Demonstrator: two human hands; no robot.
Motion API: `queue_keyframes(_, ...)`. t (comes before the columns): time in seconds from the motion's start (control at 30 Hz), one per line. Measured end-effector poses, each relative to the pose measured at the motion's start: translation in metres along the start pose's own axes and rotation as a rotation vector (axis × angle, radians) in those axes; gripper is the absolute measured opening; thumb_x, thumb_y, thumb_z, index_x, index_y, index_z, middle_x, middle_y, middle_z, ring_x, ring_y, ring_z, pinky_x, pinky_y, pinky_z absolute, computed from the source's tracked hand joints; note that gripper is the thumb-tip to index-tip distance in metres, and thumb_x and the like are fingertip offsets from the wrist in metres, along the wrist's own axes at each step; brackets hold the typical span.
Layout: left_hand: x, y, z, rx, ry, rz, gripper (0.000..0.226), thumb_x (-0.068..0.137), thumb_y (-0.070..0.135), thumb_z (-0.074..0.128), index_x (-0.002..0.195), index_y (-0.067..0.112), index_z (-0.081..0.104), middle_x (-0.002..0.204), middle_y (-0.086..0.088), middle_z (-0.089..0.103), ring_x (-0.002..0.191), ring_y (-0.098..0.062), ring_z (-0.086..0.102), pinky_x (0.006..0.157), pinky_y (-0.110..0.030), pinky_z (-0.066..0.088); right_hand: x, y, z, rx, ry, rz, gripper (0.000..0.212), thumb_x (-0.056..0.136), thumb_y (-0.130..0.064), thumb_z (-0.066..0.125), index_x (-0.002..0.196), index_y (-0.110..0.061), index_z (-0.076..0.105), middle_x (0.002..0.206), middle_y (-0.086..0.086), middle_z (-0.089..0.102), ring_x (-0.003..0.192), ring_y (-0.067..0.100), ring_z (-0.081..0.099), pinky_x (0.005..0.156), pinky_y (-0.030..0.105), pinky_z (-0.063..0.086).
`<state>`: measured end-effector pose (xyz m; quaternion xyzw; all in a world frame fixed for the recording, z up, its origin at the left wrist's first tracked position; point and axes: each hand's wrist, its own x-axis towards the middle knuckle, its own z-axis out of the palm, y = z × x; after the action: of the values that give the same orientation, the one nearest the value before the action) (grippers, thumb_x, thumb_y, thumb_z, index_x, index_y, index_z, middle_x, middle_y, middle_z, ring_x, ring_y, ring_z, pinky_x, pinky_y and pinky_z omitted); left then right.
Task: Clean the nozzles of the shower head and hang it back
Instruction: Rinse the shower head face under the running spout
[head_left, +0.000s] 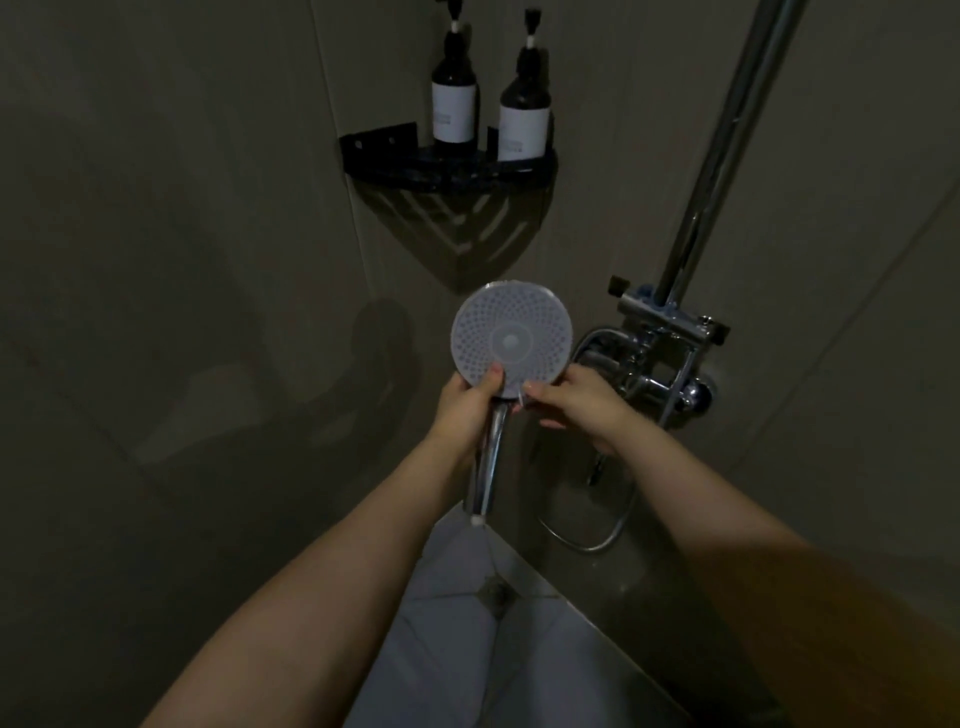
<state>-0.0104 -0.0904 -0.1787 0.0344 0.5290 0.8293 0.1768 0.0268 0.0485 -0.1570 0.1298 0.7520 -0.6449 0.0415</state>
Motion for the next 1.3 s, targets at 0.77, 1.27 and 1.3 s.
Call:
queue_keyframes(0.77, 0.126, -0.070, -0.118, -0.116, -0.041, -0.061, 0.030, 0.088, 0.015, 0.057, 0.116, 0.008, 0.055, 0.099, -0.005, 0.065, 0.091, -0.021, 0.061, 0.081, -0.034, 0.048, 0.142, 0.115, 0.106, -0.006, -0.124, -0.032, 0.036, 0.091, 0.005, 0.047, 0.126, -0.002, 0.047, 0.113, 0.008, 0.057, 0.107, 0.019, 0.056, 0.098, 0.032, 0.044)
queue_keyframes(1.27, 0.218, -0.250, -0.273, 0.175, -0.046, -0.221, 0.040, 0.074, -0.027, 0.031, 0.094, -0.002, 0.055, 0.079, -0.008, 0.062, 0.076, -0.015, 0.060, 0.067, -0.019, 0.051, 0.248, 0.307, 0.163, -0.139, -0.070, 0.027, 0.038, 0.089, -0.005, 0.055, 0.127, -0.009, 0.050, 0.124, 0.010, 0.058, 0.113, 0.021, 0.055, 0.097, 0.036, 0.045)
queue_keyframes(1.3, 0.224, -0.268, -0.283, 0.161, -0.029, -0.233, 0.046, 0.075, -0.028, 0.027, 0.097, 0.001, 0.055, 0.085, -0.007, 0.063, 0.079, -0.014, 0.060, 0.071, -0.021, 0.051, 0.255, 0.320, 0.164, -0.125, -0.061, 0.025, 0.037, 0.089, -0.006, 0.055, 0.126, -0.012, 0.051, 0.125, 0.009, 0.059, 0.115, 0.023, 0.056, 0.101, 0.041, 0.045)
